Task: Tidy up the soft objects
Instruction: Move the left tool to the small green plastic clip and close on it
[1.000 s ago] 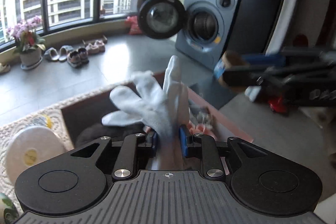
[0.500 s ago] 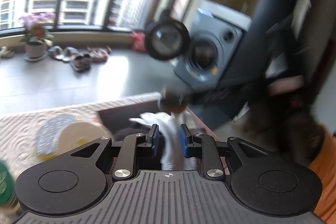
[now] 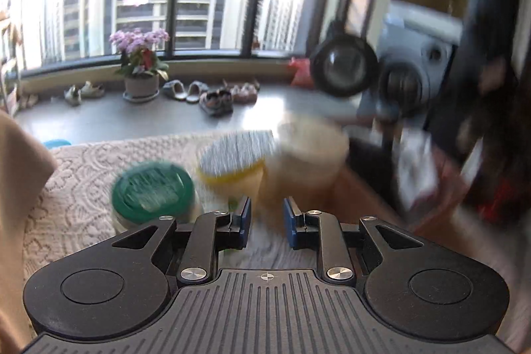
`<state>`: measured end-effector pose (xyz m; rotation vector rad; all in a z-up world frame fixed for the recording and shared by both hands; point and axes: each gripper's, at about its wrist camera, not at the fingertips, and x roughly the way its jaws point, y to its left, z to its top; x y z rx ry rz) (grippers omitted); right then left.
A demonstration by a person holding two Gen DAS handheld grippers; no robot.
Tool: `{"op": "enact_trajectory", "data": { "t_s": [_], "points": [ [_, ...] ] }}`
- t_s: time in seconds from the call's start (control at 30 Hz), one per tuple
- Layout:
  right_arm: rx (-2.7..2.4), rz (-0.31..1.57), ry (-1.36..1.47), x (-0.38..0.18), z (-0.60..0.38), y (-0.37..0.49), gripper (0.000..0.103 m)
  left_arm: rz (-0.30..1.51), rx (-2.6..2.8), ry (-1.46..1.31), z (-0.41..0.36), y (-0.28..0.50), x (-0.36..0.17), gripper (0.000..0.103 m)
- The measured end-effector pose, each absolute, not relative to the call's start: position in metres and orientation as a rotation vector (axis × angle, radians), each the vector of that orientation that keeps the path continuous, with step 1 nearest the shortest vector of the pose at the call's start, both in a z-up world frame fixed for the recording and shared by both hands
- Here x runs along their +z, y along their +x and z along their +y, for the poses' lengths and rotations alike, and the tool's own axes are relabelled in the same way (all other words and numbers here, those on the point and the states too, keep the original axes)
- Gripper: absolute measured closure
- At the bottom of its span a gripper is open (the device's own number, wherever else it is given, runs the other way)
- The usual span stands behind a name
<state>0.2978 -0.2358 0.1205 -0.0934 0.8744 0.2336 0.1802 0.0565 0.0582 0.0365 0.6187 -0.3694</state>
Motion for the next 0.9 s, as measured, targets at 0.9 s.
{"op": "enact_trajectory", "data": {
  "t_s": [0.9],
  "points": [
    [0.410,0.760,-0.101,0.134,-0.210,0.243,0.045,0.690,-0.188,0.161,0.018,0.227,0.005,0.083]
  ]
}}
